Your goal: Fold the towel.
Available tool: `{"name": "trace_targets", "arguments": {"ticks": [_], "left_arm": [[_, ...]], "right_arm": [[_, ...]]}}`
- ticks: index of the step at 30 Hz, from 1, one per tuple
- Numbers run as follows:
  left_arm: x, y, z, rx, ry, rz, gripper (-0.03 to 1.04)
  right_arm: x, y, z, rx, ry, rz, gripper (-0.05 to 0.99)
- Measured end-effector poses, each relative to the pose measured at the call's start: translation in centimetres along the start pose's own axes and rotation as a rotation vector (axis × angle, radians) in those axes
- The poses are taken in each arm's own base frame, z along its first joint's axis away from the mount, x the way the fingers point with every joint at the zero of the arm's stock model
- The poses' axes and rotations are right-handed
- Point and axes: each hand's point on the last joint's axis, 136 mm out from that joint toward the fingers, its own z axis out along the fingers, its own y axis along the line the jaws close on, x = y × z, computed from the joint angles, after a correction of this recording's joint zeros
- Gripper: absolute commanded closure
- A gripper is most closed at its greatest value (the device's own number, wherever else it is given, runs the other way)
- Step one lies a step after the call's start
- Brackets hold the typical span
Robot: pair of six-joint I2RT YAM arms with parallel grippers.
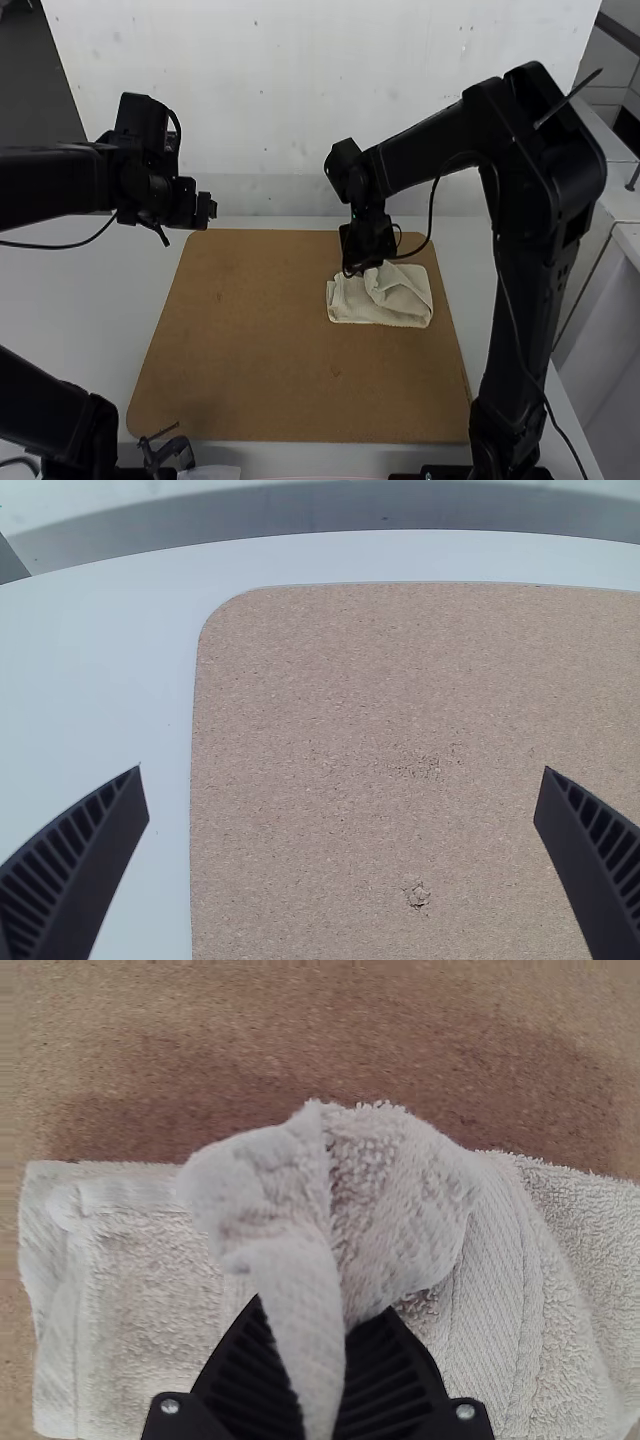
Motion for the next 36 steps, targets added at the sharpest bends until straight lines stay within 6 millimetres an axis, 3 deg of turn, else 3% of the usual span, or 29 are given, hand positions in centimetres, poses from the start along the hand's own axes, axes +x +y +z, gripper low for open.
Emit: {"name": "trace_targets", "arguments": {"ticks": [9, 10, 12, 13, 17, 22, 23, 25, 26, 29, 36], "left_arm": [[0.0, -0.1, 0.0, 0.003, 0.0, 0.0, 0.01], [0.0, -0.1, 0.0, 0.003, 0.0, 0.0, 0.01], [0.0, -0.1, 0.0, 0.003, -0.001, 0.0, 0.01], [0.0, -0.1, 0.0, 0.003, -0.001, 0.0, 0.01], [-0.1, 0.0, 0.0, 0.003, -0.003, -0.001, 0.01], [-0.2, 0.0, 0.0, 0.003, -0.006, 0.001, 0.01], [-0.2, 0.0, 0.0, 0.003, -0.006, 0.002, 0.01], [-0.1, 0.0, 0.0, 0.003, -0.006, 0.002, 0.01], [-0.2, 0.0, 0.0, 0.003, -0.006, 0.002, 0.01], [-0.2, 0.0, 0.0, 0.003, -0.006, 0.002, 0.01], [-0.2, 0.0, 0.0, 0.003, -0.008, 0.002, 0.01]], "right_arm": [[1.1, 4.0, 0.5, 0.012, 0.037, -0.083, 0.9], [1.2, 4.2, 0.6, 0.013, 0.04, -0.087, 0.79], [1.4, 4.5, 0.8, 0.015, 0.041, -0.082, 0.43], [1.4, 4.7, 0.9, 0.014, 0.039, -0.084, 0.37], [0.8, 4.7, 0.7, 0.007, 0.017, -0.063, 0.37], [-2.0, 3.5, -1.5, -0.029, -0.074, 0.012, 0.4], [-2.7, 3.0, -2.2, -0.035, -0.094, 0.03, 0.5], [-3.8, 2.0, -3.6, -0.044, -0.131, 0.064, 0.83], [-4.2, 1.5, -4.0, -0.046, -0.144, 0.079, 0.92], [-4.3, 0.9, -4.1, -0.036, -0.15, 0.093, 0.92], [-0.1, 1.2, -0.7, 0.014, -0.034, 0.022, 0.92]]}}
